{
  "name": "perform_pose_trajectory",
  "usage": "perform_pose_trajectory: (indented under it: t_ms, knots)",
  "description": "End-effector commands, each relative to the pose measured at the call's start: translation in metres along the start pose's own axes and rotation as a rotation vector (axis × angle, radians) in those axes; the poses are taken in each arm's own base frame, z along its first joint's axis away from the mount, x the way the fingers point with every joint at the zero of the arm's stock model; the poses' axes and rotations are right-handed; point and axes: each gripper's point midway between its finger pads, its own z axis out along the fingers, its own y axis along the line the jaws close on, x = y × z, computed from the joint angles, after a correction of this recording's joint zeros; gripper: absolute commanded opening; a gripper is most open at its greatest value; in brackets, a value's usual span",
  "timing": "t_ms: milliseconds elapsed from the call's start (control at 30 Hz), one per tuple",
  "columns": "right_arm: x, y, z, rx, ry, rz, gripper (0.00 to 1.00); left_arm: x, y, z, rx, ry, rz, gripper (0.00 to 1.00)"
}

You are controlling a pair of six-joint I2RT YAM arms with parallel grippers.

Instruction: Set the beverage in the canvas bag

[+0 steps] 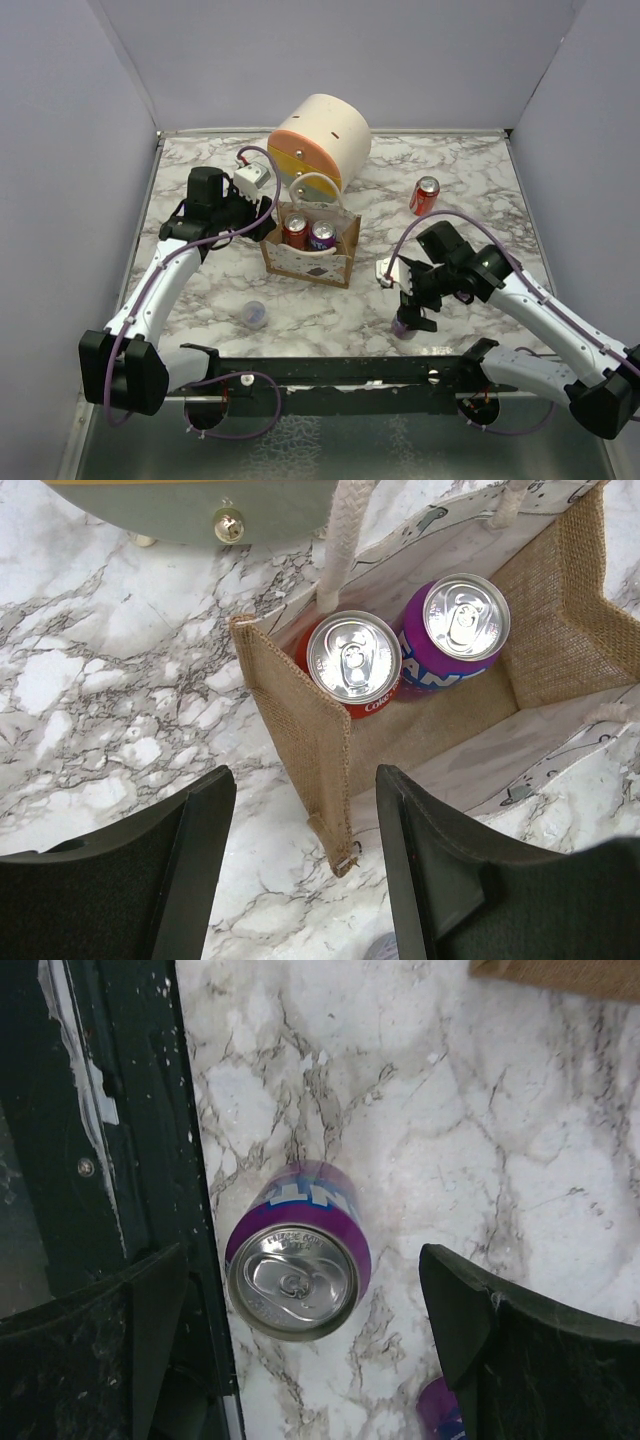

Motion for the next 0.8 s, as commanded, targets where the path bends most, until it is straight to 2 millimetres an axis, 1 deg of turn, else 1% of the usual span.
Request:
perform_pose_trajectory:
  t_ms: [0,133,200,300,367,467,567,667,767]
  knots:
    - [0.027,0.003,0.009,-0.01,0.097,0.023,0.98,-0.006,0.003,0.0,-0.012,-0.007,0.015,0.61]
    - [0.042,-0.002,0.02,0.0,0.141,0.025,0.95,-0.006,0.003,0.0,-0.009,-0.006,0.015,0.61]
    - [0.045,-0.005,0.025,0.005,0.151,0.02,0.9,-0.006,0.003,0.0,-0.01,-0.007,0.015,0.61]
    - [0.045,-0.008,0.03,0.006,0.143,0.013,0.78,-0.005,0.002,-0.001,-0.01,-0.009,0.016,0.61]
    - [0.042,-0.01,0.031,0.012,0.134,0.009,0.73,-0.005,0.001,-0.002,-0.009,-0.01,0.018,0.61]
    - [0.037,-0.016,0.034,0.033,0.103,-0.004,0.6,-0.005,0.001,-0.002,-0.009,-0.016,0.023,0.61]
    - [0.029,-0.022,0.036,0.054,0.07,-0.014,0.51,-0.006,0.001,-0.003,-0.01,-0.021,0.031,0.61]
    - [0.023,-0.03,0.037,0.085,0.047,-0.017,0.48,-0.008,-0.001,-0.005,-0.002,-0.03,0.039,0.61]
    - [0.012,-0.034,0.035,0.095,0.018,-0.017,0.42,-0.011,-0.005,-0.008,0.011,-0.041,0.049,0.61]
